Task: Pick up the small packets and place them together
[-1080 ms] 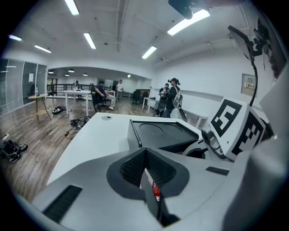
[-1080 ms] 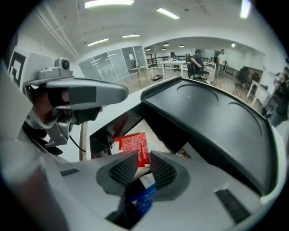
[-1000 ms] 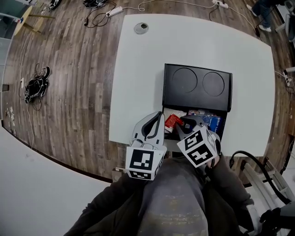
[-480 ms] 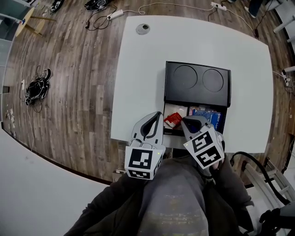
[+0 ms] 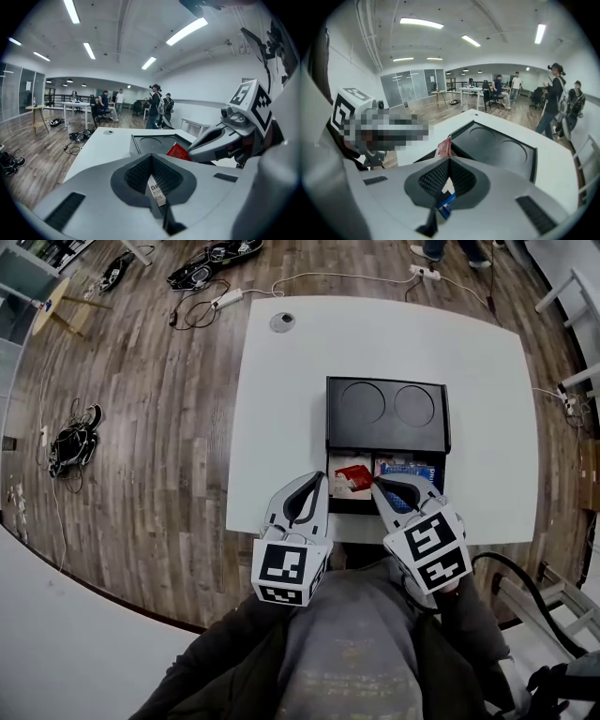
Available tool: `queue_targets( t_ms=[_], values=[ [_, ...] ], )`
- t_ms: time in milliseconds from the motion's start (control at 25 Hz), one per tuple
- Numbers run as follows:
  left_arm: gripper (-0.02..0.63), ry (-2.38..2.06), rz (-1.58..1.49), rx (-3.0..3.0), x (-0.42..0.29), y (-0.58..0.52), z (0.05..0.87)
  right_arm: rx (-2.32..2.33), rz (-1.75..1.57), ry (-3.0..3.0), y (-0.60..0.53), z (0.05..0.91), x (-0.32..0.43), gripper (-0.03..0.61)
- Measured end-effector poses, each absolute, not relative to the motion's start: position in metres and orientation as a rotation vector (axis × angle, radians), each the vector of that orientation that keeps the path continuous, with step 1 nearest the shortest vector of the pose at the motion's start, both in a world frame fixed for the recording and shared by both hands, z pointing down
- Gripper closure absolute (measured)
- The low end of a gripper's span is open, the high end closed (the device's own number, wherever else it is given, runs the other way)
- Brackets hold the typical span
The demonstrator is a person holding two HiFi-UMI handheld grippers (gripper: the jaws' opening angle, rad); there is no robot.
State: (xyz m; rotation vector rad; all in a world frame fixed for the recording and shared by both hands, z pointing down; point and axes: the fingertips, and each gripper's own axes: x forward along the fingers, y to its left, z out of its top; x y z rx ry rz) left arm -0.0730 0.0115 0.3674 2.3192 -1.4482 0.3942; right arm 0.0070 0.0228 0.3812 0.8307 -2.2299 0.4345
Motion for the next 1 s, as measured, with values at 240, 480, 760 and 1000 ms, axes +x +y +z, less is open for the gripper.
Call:
queue_targets(
  t_ms=[240, 480, 760, 1000],
  values=[
    [0.623, -1.467, 0.378, 2.345, -0.072, -0.002, 0.351, 0.957, 0.438, -2.299, -0.022, 0.34, 0.021, 0.574],
    [0.623, -1.498, 0.406, 2.306, -0.065, -0.021, 0.351, 0.962, 0.493, -2.332, -0.074, 0.335, 0.036, 0.574],
    [0.623, -1.526, 0.445, 2.209, -0.075, -0.036, 0.376, 0.95, 0.592, -2.281, -0.108, 0.371, 0.042, 0.574],
    [0.623, -1.532, 0.456, 2.173, -0.079, -0.046, 0.383, 0.941, 0.59, -2.222, -0.121, 0.389, 0.04, 0.571]
  ],
)
